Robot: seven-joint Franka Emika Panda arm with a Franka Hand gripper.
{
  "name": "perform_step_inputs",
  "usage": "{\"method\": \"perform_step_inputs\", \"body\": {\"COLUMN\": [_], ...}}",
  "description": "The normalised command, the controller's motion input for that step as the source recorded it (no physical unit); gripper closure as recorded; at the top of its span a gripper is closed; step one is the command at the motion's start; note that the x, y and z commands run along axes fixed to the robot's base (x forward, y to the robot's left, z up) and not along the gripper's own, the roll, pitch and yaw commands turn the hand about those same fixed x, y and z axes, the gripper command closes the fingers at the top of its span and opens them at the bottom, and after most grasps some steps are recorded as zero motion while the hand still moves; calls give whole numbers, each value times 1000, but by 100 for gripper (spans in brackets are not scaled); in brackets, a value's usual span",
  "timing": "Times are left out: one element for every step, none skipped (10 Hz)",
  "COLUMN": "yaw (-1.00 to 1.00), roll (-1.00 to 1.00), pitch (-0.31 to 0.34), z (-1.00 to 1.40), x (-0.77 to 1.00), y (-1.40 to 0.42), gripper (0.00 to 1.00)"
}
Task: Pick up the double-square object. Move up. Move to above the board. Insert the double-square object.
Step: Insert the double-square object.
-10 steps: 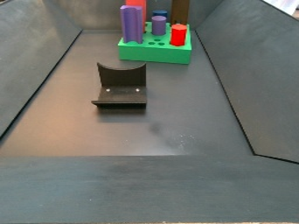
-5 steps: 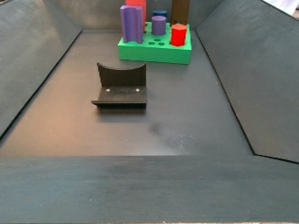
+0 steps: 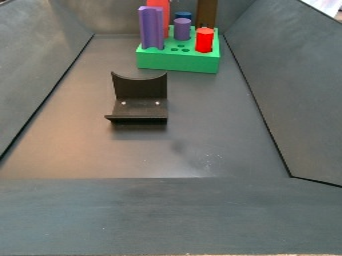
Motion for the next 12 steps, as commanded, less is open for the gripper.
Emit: {"method": "perform_step_inputs", "body": {"yaw": [0, 6, 0, 0, 0, 0, 0, 0, 0, 0, 0, 0], "roll": [4, 0, 0, 0, 0, 0, 0, 0, 0, 27, 0, 0], "pitch": [0, -1, 0, -10, -3, -4, -11, -36, -50, -29, -19, 0], "z": [-217, -329, -366, -406, -400, -377, -354, -334, -294, -211, 0, 0], "x": [0, 0, 0, 0, 0, 0, 0, 0, 0, -6, -29, 0], "y": [0, 0, -11, -6, 0, 0, 0, 0, 0, 0, 0, 0], "gripper": [100, 100, 100, 100, 100, 100, 100, 100, 100, 100, 100, 100]}}
